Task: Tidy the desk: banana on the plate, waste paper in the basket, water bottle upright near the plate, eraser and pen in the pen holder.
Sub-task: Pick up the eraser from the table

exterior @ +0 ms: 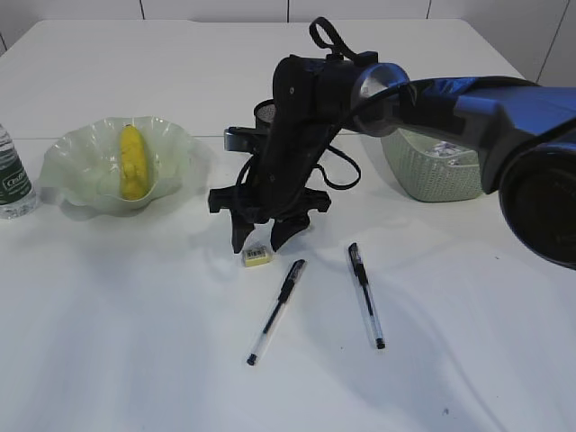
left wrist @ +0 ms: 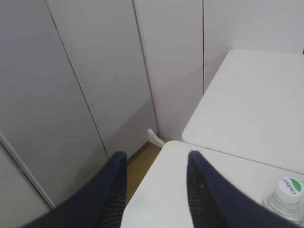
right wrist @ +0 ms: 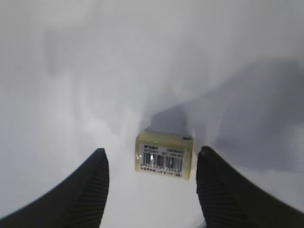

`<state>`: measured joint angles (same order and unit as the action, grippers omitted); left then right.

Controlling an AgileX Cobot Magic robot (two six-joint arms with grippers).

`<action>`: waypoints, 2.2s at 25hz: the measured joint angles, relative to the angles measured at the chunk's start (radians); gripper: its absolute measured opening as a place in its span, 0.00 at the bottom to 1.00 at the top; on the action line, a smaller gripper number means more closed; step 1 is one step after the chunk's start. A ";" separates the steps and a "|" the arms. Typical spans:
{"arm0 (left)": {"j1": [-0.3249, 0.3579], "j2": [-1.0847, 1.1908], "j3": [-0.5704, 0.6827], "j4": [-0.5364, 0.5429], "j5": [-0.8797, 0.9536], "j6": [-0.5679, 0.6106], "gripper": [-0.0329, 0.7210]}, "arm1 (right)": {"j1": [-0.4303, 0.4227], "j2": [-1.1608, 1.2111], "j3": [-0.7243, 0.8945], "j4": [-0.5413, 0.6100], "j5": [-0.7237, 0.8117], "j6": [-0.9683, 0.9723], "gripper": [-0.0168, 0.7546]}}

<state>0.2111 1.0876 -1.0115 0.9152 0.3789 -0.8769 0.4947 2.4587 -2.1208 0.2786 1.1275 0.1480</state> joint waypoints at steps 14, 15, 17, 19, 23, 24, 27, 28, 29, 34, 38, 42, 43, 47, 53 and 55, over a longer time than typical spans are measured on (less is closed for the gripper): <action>0.000 0.000 0.000 0.000 0.000 0.000 0.42 | 0.000 0.000 0.000 -0.059 -0.004 0.014 0.59; 0.000 0.000 0.000 0.000 0.000 0.000 0.42 | 0.000 0.000 0.000 -0.066 -0.004 0.019 0.59; 0.000 0.000 0.000 0.000 0.000 0.000 0.42 | 0.000 0.000 0.000 -0.078 -0.004 0.026 0.59; 0.000 0.000 0.000 0.000 0.000 0.000 0.42 | 0.000 0.000 0.000 -0.079 -0.004 0.028 0.58; 0.000 0.000 0.000 0.000 0.000 0.000 0.42 | 0.000 0.000 0.000 -0.088 -0.004 0.035 0.56; 0.000 0.000 0.000 0.000 0.000 0.000 0.42 | 0.000 0.000 0.000 -0.091 -0.004 0.037 0.56; 0.000 0.000 0.000 0.000 0.000 0.000 0.41 | 0.000 0.000 0.000 -0.096 -0.004 0.041 0.56; 0.000 0.000 0.000 0.000 0.000 0.000 0.41 | 0.000 0.000 0.000 -0.096 -0.004 0.044 0.56; 0.000 0.000 0.000 0.000 0.000 0.000 0.41 | 0.000 0.000 0.000 -0.096 -0.002 0.043 0.55; 0.000 0.000 0.000 0.000 0.000 0.000 0.41 | 0.002 0.000 0.000 -0.082 0.006 0.042 0.55; 0.000 0.000 0.000 0.000 0.000 0.000 0.40 | 0.001 0.000 0.000 -0.069 0.021 0.037 0.55; 0.000 0.000 0.000 0.000 0.000 0.000 0.40 | 0.001 0.000 0.000 -0.050 0.024 0.037 0.55; 0.000 0.000 0.000 0.000 0.000 0.000 0.40 | 0.001 0.000 0.000 -0.044 0.024 0.037 0.55; 0.000 0.000 0.000 0.000 0.000 0.000 0.40 | 0.001 0.000 0.000 -0.038 0.024 0.035 0.55; 0.000 0.000 0.000 0.000 0.000 0.000 0.40 | 0.001 0.000 0.000 -0.038 0.015 0.035 0.55; 0.000 0.000 0.000 0.000 0.001 0.000 0.40 | 0.001 0.000 0.000 -0.037 0.011 0.035 0.55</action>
<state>0.2111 1.0876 -1.0115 0.9152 0.3796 -0.8769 0.4960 2.4587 -2.1208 0.2412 1.1388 0.1826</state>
